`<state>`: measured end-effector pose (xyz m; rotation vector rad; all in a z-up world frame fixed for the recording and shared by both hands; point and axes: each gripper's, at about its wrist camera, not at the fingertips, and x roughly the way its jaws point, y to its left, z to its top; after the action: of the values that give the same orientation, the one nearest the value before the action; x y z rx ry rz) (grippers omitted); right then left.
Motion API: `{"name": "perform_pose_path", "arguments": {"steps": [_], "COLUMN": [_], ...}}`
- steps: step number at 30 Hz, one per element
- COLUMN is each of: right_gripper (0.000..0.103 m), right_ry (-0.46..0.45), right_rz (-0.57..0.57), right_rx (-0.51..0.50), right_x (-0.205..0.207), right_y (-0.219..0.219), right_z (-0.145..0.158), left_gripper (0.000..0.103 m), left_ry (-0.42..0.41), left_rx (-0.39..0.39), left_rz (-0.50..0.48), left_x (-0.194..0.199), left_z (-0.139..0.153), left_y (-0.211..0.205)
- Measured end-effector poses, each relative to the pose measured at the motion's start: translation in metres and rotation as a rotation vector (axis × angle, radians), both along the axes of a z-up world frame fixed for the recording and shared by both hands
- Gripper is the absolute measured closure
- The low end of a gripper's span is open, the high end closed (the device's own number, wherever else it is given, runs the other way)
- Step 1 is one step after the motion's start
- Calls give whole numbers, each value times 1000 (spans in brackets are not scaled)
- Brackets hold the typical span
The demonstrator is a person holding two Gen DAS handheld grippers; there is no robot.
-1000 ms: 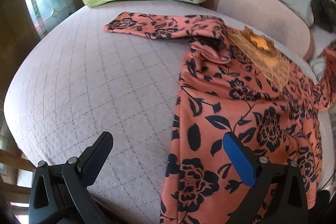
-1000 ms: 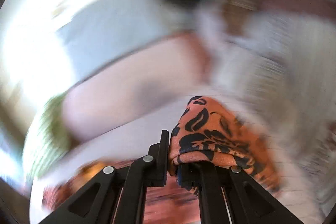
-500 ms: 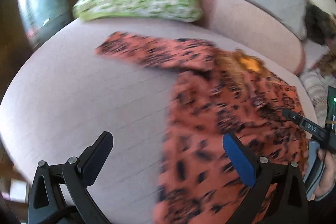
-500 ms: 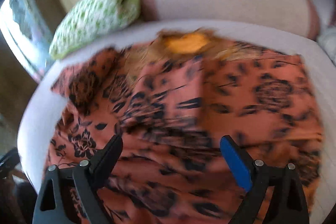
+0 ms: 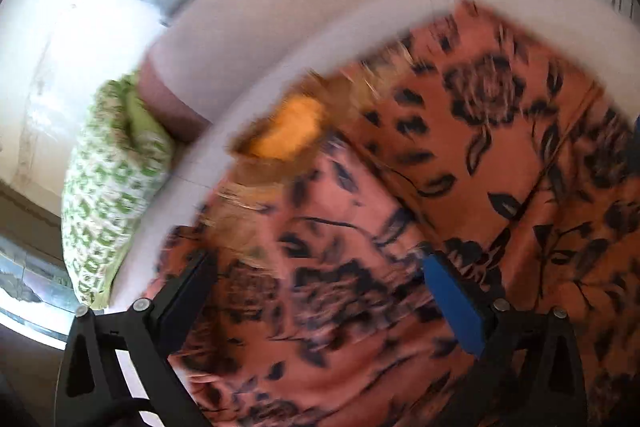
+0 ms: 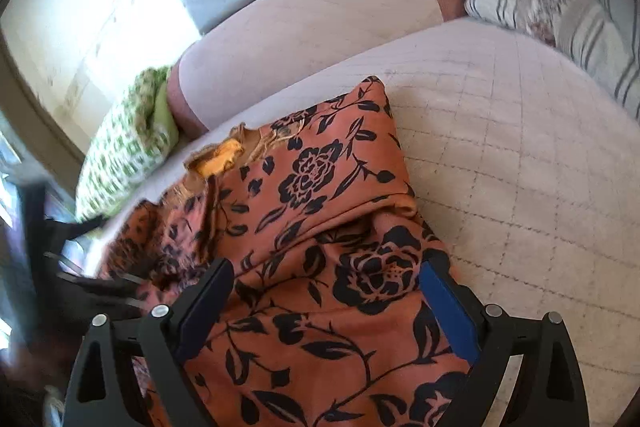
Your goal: Fold small clothes
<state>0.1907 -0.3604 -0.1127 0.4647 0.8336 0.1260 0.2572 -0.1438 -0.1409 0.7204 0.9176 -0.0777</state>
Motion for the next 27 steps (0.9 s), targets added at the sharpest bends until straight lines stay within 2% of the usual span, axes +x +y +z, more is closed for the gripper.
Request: {"name": "perform_pose_path", "arguments": {"steps": [1,3,4,6,7,9,10,12,13,14,15,17,18,19,21,24,25,26,27], "right_gripper": [8,8,8,8,8,8,8,8,8,8,8,8,8,8,8,8,8,8,8], "right_ry": [2,6,5,-3,-9,-14,-12,0,3,7,10,22,29,32,36,34,34,33,34], "right_rz": [-5,4,14,27,30,23,20,17,17,15,9,-3,-6,-6,6,12,13,15,18], "right_rx": [31,78,83,86,92,96,99,96,92,82,74,64,57,49,27,20,23,29,34], "right_x": [2,5,6,6,5,5,5,6,6,6,6,7,8,8,8,8,8,8,8], "right_y": [-3,-6,-4,0,0,-1,-1,0,1,2,3,5,6,8,12,12,11,9,8], "right_z": [-1,-3,-4,-5,-3,-2,-2,-4,-4,-5,-7,-12,-14,-16,-17,-17,-18,-18,-18], "left_gripper": [29,71,98,97,97,97,97,97,97,88,81,35,28,25,23,20,20,33,57], "left_ry": [29,52,25,-107,-133,-68,-42,-26,-29,-44,-69,-98,-128,-149,-115,37,36,30,66], "left_rx": [-11,-134,-187,-339,-413,-563,-576,-545,-542,-519,-464,-379,-300,-239,-144,-75,-99,-140,-226], "left_rz": [22,81,145,300,391,530,580,642,620,565,458,272,167,113,48,64,66,73,78], "left_x": [6,15,19,18,19,23,22,16,12,8,4,-4,-9,-10,-1,25,28,29,33], "left_z": [-7,-2,8,35,41,34,26,14,15,19,27,37,42,43,35,-5,-10,-8,-2], "left_y": [2,17,31,73,99,147,162,180,179,169,145,101,72,53,20,-1,1,8,15]}}
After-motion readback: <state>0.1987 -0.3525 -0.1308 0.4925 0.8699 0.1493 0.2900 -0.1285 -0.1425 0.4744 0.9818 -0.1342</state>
